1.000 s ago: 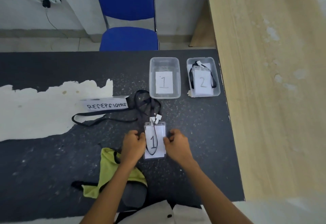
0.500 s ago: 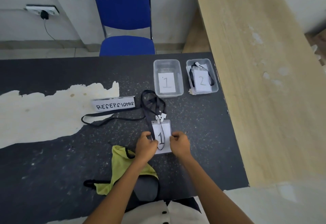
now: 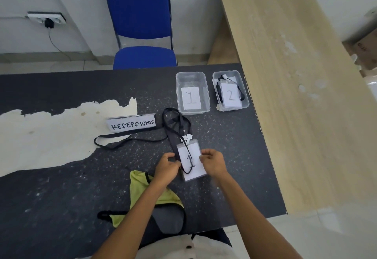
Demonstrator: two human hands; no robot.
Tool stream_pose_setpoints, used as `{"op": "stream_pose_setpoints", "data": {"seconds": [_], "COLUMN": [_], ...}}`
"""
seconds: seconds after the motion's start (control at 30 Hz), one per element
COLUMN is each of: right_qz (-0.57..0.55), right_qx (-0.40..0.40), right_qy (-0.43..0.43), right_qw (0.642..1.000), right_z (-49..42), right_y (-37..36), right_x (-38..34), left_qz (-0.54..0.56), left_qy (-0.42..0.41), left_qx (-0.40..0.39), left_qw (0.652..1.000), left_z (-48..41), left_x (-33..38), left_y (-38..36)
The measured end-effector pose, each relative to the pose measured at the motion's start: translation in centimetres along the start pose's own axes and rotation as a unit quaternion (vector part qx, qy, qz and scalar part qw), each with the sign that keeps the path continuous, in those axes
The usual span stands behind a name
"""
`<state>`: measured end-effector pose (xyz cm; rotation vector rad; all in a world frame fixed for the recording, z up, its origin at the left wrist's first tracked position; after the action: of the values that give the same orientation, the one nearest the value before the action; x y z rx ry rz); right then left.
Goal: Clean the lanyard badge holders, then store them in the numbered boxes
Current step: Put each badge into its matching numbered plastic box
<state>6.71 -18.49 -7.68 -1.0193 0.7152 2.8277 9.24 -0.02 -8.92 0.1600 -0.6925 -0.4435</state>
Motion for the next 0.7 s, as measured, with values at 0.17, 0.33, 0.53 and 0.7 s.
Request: {"op": "stream_pose_setpoints", "data": {"seconds": [0.17,0.33,0.53,0.7], "right_qz": [0.017,0.041,0.046,0.018], "right_qx": [0.0,-0.015,-0.046,-0.07], "right_qy": [0.049,0.079,0.127,0.135], "right_qw": [0.999,0.996,0.99,0.988], "right_z": [1.1,2.4,4.0,4.6], "right_y": [2.3,3.8,4.2,4.2], "right_x": [-2.5,-4.6,-7.1,-7.5], "left_qz": [-0.058,-0.066,-0.063,-0.005], "left_qy": [-0.149,-0.333,-0.32,-0.265], "left_qx": [0.113,0.126,-0.088,-0.123], "left_qw": [0.981,0.932,0.941,0.956], "left_z": [1.2,4.2,3.7,3.3], "left_x": [4.7,12.1,14.3,13.6], "left_y": [3.4,4.3,0.2,-0.2]}}
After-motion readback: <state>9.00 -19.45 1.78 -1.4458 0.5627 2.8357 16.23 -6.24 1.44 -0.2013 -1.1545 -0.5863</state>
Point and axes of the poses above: each hand's wrist, its own z-axis away from the middle knuckle, its own y-axis out of the back of the hand, x = y × z, the point moved 9 cm from there along -z, towards the middle knuckle, and after that the axes turned 2 degrees about x, right-handed, at the moved point
